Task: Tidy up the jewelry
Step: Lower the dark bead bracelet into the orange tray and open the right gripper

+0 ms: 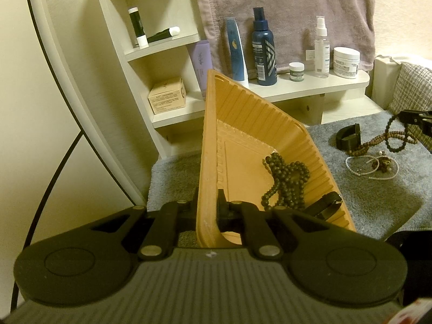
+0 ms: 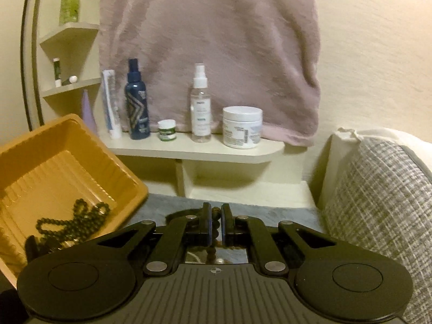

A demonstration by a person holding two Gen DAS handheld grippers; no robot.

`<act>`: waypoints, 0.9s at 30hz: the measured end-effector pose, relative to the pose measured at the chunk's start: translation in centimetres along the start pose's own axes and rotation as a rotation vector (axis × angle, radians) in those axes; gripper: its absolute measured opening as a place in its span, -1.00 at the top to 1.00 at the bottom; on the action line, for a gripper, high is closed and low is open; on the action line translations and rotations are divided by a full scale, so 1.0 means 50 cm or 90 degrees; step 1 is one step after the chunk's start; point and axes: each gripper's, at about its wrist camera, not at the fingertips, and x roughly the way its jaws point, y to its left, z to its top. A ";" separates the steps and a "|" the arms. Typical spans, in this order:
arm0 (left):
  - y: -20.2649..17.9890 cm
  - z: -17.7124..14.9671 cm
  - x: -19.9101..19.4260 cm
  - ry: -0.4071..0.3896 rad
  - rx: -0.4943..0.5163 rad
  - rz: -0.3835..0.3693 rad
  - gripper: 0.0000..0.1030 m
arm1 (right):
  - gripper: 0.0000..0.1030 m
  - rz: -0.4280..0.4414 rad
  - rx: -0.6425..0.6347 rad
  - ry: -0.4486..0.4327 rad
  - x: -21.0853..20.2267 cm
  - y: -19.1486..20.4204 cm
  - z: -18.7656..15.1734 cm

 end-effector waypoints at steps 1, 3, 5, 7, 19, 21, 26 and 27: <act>0.000 0.000 0.000 0.000 0.000 0.000 0.86 | 0.88 0.008 -0.002 -0.002 -0.001 0.008 0.003; 0.000 0.000 0.000 0.000 0.000 0.000 0.86 | 0.88 0.029 -0.004 -0.005 -0.004 0.025 0.009; 0.000 0.000 0.000 0.000 0.000 0.000 0.86 | 0.88 0.056 -0.002 -0.006 -0.007 0.044 0.017; 0.000 0.000 0.000 0.000 0.000 0.000 0.86 | 0.88 0.092 0.002 -0.004 -0.009 0.066 0.024; 0.001 -0.001 -0.002 -0.001 -0.003 -0.001 0.86 | 0.88 0.327 -0.001 0.026 -0.013 0.207 0.054; 0.001 0.000 -0.001 -0.001 -0.003 -0.002 0.86 | 0.88 0.349 -0.005 0.034 -0.007 0.226 0.056; 0.001 -0.001 -0.002 -0.001 -0.006 -0.003 0.86 | 0.88 0.399 0.003 0.062 0.012 0.257 0.055; 0.002 -0.001 -0.002 -0.001 -0.006 -0.003 0.86 | 0.88 0.405 0.006 0.067 0.016 0.260 0.054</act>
